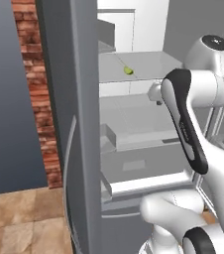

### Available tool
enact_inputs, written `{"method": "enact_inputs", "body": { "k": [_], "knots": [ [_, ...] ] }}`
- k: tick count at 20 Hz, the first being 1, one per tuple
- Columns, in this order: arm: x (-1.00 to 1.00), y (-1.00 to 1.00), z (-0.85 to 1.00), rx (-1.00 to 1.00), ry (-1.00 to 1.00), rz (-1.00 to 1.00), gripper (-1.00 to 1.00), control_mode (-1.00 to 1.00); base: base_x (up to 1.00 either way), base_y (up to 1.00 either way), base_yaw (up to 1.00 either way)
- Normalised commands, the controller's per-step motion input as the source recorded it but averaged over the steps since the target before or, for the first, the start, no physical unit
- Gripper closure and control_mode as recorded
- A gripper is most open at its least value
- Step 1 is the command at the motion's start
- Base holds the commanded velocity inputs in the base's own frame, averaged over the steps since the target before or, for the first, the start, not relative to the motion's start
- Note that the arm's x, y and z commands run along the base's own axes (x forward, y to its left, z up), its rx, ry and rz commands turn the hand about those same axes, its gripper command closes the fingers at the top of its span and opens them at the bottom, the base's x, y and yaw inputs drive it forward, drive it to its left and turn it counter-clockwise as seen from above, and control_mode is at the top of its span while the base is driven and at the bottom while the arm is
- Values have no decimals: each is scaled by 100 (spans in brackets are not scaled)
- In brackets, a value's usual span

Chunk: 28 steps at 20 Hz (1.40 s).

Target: There is a bowl on the dining counter. Grab a lemon wedge from the fridge and place it in the bowl. Then get the liquor bottle and glass cup from the cabinet and place them next to the bowl.

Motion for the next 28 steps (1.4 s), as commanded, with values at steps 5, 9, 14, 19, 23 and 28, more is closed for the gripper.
{"method": "enact_inputs", "body": {
  "k": [5, 9, 14, 19, 23, 28],
  "knots": [
    [0, 0, 0, 0, 0, 0, -100, 100, 64, -5, 0],
    [0, 0, 0, 0, 0, 0, -100, 100, 25, 0, 0],
    [-21, -1, 19, 0, -19, 0, -100, -100, 0, 0, 0],
    [0, -5, 36, 0, -29, 3, -100, -100, 0, 0, 0],
    [54, 0, 30, 0, -14, 2, -100, -100, 0, 0, 0],
    [85, 0, 19, 0, -3, 0, -100, -100, 0, 0, 0]
  ]
}}
